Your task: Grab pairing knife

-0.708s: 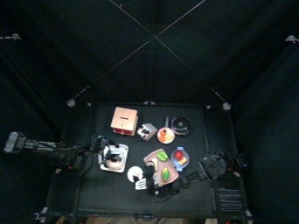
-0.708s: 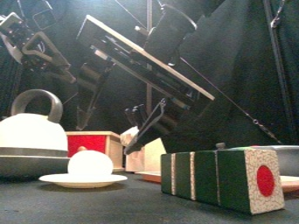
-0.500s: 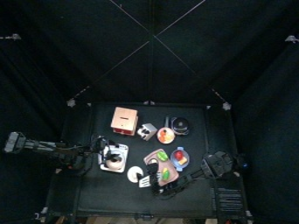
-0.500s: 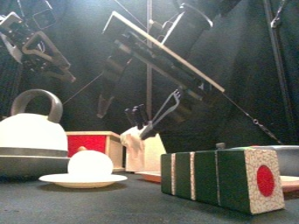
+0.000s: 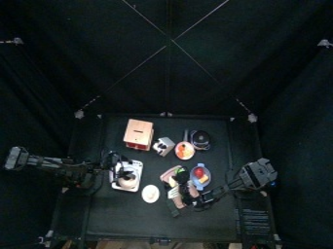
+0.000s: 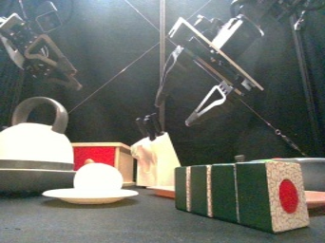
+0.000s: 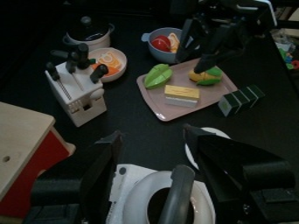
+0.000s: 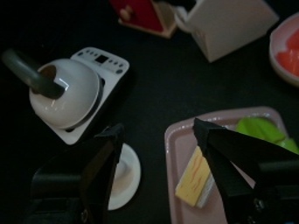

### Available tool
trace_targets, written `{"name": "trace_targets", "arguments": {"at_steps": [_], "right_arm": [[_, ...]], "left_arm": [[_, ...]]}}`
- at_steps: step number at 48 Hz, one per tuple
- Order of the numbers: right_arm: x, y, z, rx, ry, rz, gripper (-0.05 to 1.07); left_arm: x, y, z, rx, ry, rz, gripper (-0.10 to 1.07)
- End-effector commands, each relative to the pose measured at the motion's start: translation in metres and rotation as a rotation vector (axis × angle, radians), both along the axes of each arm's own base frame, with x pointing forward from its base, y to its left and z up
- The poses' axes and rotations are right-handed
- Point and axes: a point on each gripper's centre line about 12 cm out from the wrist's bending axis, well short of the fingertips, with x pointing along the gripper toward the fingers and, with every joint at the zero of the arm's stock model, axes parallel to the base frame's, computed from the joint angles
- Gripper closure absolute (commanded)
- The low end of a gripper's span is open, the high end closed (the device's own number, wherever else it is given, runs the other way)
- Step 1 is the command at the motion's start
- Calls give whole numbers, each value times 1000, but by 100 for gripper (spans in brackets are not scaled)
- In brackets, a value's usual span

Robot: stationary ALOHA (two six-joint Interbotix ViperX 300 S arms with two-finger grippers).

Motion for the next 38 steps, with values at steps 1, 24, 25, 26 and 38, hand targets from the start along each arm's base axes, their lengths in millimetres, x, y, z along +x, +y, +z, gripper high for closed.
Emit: {"name": "trace_targets", "arguments": {"at_steps": [1,24,25,26,38], "right_arm": [[-8,-17,24,-43,-60,4,8],[-29,-90,52,-168,-107,-35,15],[-30,-95,54,-173,-109,-40,17],[-31,-99,54,-177,-107,-44,18],[-49,-144,24,-144,-19,-117,39]], "left_arm": [[6,4,9,-4,-16,19,5],[28,21,-6,-156,71,153,5],[30,22,-5,-163,72,161,5],[31,23,-4,-168,72,167,5],[60,35,15,-199,101,255,5]]}}
